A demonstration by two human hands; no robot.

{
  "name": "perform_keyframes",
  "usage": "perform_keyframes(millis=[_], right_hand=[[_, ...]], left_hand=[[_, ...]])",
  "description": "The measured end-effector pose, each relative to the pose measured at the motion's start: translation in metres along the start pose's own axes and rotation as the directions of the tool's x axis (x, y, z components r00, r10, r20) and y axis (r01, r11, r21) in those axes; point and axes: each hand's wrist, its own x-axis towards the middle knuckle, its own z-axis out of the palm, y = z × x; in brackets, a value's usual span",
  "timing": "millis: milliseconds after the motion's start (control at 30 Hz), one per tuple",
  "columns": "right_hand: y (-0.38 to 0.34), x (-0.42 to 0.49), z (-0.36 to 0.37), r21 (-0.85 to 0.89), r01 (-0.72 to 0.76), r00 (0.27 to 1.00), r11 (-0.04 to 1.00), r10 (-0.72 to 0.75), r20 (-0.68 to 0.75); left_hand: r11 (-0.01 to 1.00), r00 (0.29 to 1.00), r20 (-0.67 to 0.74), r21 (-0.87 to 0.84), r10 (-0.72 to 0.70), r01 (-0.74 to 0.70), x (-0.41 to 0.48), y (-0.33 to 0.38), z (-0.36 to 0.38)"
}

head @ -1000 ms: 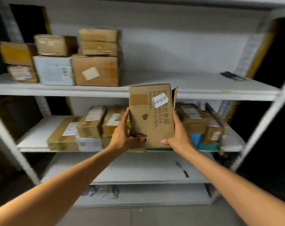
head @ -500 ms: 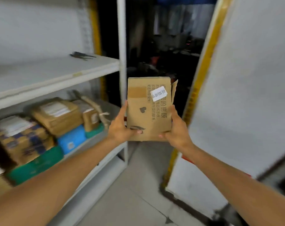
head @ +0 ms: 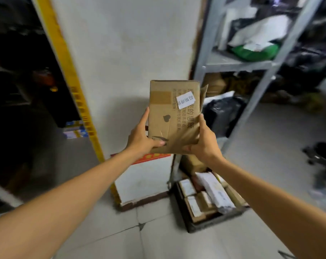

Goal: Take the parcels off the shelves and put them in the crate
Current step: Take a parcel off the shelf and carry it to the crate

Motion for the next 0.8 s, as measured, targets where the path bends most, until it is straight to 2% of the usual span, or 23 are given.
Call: perform_keyframes(millis=[167, 400, 567, 800], right_hand=[[0.062, -0.006, -0.051, 0.037, -0.199, 0.965, 0.979, 0.203, -0.167], [0.145, 0.005, -0.103, 0.009, -0.324, 0.88, 0.946, 0.305, -0.364], [0.191, 0.03, -0.128, 0.054, -0.413, 0.829, 0.909, 0.4, -0.391], [0.255, 0.076, -0.151, 0.155, -0.551, 0.734, 0.82, 0.565, -0.378]], left_hand=[[0.994, 0.963, 0.247, -0.024, 0.111, -0.108, 0.041, 0.028, 0.092], [0.978, 0.851, 0.483, -0.077, 0.207, -0.194, 0.097, 0.058, 0.204], [0.983, 0.792, 0.587, -0.035, 0.168, -0.182, 0.144, 0.075, 0.265], [0.989, 0.66, 0.74, -0.051, 0.128, -0.136, 0.212, 0.078, 0.35]])
